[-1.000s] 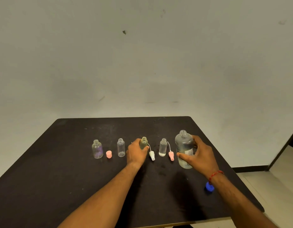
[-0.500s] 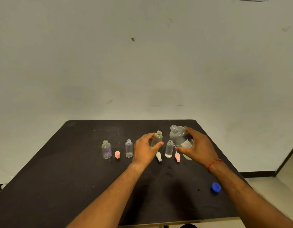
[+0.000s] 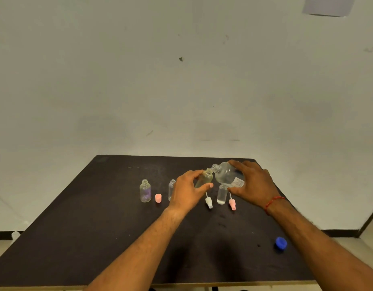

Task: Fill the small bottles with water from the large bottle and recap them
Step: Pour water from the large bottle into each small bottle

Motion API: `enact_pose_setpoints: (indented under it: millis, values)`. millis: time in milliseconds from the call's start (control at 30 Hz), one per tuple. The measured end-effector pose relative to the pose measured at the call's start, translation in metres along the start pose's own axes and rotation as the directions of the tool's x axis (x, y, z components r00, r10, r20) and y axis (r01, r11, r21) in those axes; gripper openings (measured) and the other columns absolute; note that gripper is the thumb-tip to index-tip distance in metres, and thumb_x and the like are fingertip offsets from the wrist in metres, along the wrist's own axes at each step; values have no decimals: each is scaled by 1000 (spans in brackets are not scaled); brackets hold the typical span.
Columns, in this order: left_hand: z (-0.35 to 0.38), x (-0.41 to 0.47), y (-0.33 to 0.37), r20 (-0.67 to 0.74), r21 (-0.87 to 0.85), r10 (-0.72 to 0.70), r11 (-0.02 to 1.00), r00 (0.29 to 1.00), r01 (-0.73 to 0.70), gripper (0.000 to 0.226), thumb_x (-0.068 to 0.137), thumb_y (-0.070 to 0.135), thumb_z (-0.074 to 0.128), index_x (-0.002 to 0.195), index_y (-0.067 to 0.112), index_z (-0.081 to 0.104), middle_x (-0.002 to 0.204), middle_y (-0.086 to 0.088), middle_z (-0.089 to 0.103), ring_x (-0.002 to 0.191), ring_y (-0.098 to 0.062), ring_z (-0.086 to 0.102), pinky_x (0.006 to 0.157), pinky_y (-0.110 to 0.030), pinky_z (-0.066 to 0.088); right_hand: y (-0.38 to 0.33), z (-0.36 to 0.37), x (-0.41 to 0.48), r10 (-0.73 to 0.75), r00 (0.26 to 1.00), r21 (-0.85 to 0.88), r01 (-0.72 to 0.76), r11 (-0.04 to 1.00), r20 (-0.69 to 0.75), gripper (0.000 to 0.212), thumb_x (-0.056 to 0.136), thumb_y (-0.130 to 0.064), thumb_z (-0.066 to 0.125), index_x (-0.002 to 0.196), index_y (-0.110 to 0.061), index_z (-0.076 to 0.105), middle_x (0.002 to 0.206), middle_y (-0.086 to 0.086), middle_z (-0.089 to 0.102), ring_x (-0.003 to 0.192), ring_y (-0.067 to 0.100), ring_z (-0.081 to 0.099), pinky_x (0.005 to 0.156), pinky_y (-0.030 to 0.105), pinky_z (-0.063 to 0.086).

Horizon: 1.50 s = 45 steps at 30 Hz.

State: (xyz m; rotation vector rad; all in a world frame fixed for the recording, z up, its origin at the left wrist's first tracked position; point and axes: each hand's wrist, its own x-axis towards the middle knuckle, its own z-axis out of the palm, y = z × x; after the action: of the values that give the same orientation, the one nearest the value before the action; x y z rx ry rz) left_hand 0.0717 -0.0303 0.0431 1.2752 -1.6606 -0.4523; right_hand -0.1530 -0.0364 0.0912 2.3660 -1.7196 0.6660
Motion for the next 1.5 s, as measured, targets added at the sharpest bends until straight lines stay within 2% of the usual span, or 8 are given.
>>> enact_pose_setpoints:
  millis: [67,200,267,567,867,1100,1500]
  values:
    - [-2,0,-1,4,17,2,1000,1000,-2,47,83,43,79,126,28,67,112,9,68,102,-3,60,79,-7,41,-2,-2,1,-10,1000,-24,10,1000,4,78,71,-59,71,139,-41,39,125,-7,57,121,19,48,93,47,47]
    - [-4,0,-5,-6,69,12,998,1000,-12,50,81,51,77,126,31,67,112,12,68,103,-5,62,88,-28,54,-4,-5,3,-34,999,-58,35,998,3,75,71,-61,71,137,-42,40,125,-6,58,122,20,48,93,46,45]
    - [-5,-1,-6,-11,74,15,997,1000,-14,51,80,52,77,125,31,67,111,13,68,101,-5,62,87,-32,55,-5,-7,5,-43,999,-83,43,996,3,76,71,-63,70,138,-43,40,126,-5,58,120,20,49,93,45,45]
    - [-9,0,-5,-12,63,18,998,1000,-17,46,80,48,79,122,31,69,108,12,69,99,-5,62,84,-26,52,-11,-20,8,-86,996,-173,84,981,1,72,73,-55,71,138,-43,41,120,-6,58,113,18,50,89,41,41]
    - [-11,-1,-3,-10,53,9,999,1000,-8,43,80,48,79,120,34,70,105,15,68,96,-3,61,84,-28,52,-14,-29,11,-94,995,-208,98,973,28,71,74,-50,68,138,-44,40,119,-6,56,113,17,48,88,39,37]
    - [-12,-1,-4,-3,56,6,998,1000,-6,44,80,48,79,121,34,69,107,15,69,98,-4,61,87,-32,55,-15,-33,14,-113,993,-235,118,965,32,69,76,-54,65,139,-45,38,119,-6,55,114,17,46,87,39,34]
    - [-13,0,0,-2,45,-3,999,1000,3,48,81,47,79,125,31,68,111,12,69,100,-4,61,90,-34,56,-17,-38,17,-122,992,-257,126,958,33,70,77,-50,66,140,-44,37,122,-5,53,116,16,45,90,40,35]
